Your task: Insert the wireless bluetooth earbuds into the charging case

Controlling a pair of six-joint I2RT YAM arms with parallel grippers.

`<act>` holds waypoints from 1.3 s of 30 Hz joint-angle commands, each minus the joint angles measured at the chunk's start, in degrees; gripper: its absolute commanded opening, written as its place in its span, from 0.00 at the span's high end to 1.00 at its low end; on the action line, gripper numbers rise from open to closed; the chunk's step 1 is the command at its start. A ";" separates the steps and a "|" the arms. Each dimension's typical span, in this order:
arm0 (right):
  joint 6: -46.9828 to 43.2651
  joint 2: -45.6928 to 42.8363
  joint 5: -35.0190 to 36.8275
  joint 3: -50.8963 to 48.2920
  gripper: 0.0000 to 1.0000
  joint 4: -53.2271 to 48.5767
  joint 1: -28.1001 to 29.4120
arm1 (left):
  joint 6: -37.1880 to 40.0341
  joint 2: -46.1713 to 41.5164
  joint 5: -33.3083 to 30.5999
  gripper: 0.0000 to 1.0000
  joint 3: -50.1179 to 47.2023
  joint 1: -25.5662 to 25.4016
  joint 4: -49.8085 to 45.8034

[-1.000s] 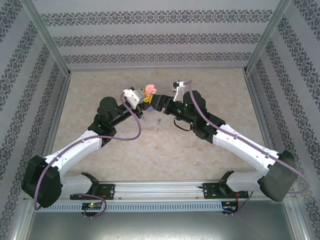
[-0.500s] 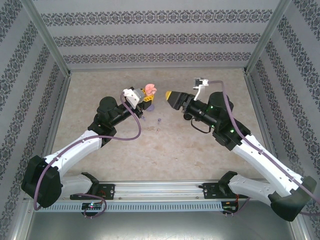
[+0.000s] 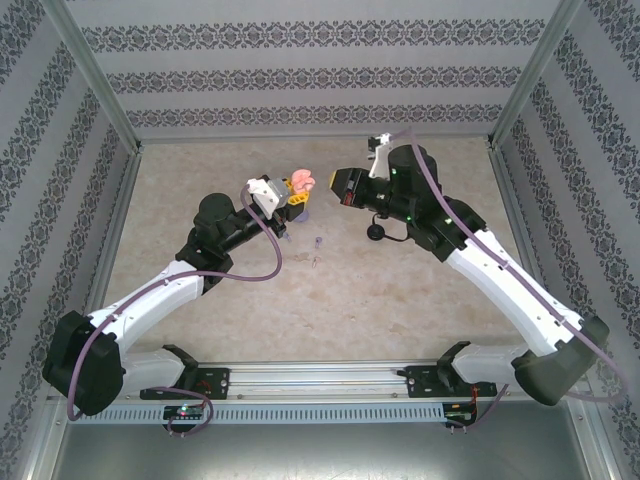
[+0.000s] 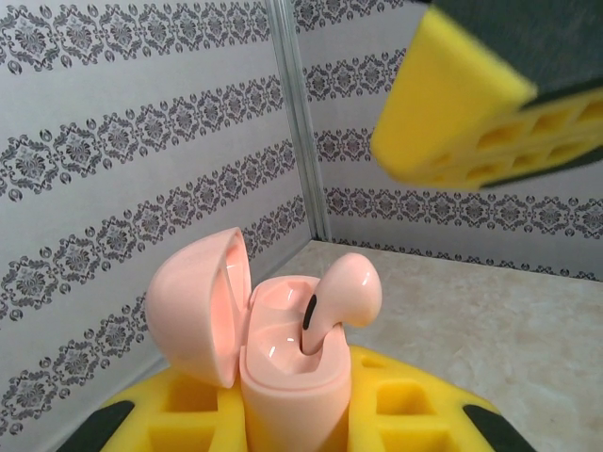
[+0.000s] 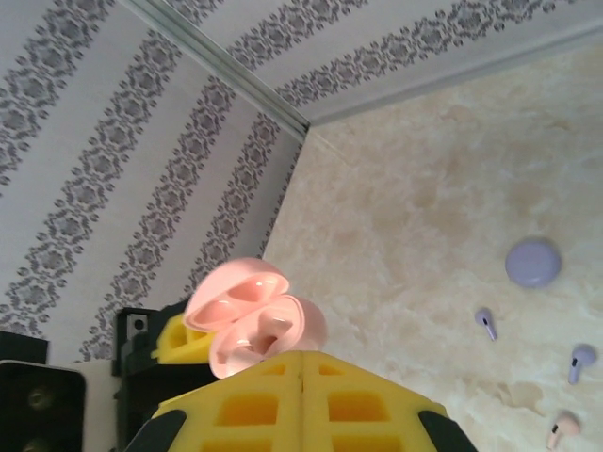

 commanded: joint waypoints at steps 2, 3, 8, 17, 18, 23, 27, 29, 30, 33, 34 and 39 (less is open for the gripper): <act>-0.64 2.09 0.13 3.09 1.00 -3.12 1.68 | -0.45 -0.69 1.85 1.00 1.33 -0.42 0.43; -0.65 2.47 0.16 3.35 1.00 -3.06 2.06 | -0.44 -0.70 1.87 1.00 1.31 -0.41 0.43; -0.96 4.62 0.34 5.29 1.00 -3.46 3.52 | -0.44 -0.69 2.14 1.00 1.24 -0.42 0.36; -1.69 6.59 0.92 8.37 1.00 -5.50 6.51 | -0.62 -0.31 2.04 1.00 1.25 -0.42 0.33; -1.63 6.64 1.01 8.25 1.00 -5.61 6.91 | -0.62 -0.28 1.97 1.00 1.18 -0.44 0.35; -1.51 7.59 1.22 8.83 1.00 -5.62 8.44 | -0.76 -0.35 1.92 1.00 1.00 -0.46 0.64; -1.92 8.71 0.75 10.65 1.00 -5.93 8.84 | -1.04 -0.39 1.79 1.00 0.70 -0.43 0.82; -2.37 7.66 1.10 10.82 1.00 -6.31 8.84 | -1.40 -0.49 0.69 1.00 0.51 -0.42 0.78; -2.50 6.63 1.33 10.57 1.00 -6.40 8.86 | -1.47 -0.66 -0.23 1.00 0.29 -0.41 0.94; -3.17 2.23 3.02 8.94 1.00 -8.11 8.77 | -1.94 -1.32 -4.23 1.00 -1.62 -0.06 3.06; -3.26 0.47 3.97 7.85 1.00 -8.99 8.66 | -2.20 -1.67 -5.04 1.00 -2.21 0.32 3.53; -2.14 -4.45 6.73 0.20 0.87 -12.14 5.91 | -4.78 -4.24 -7.05 1.00 -5.04 2.97 5.05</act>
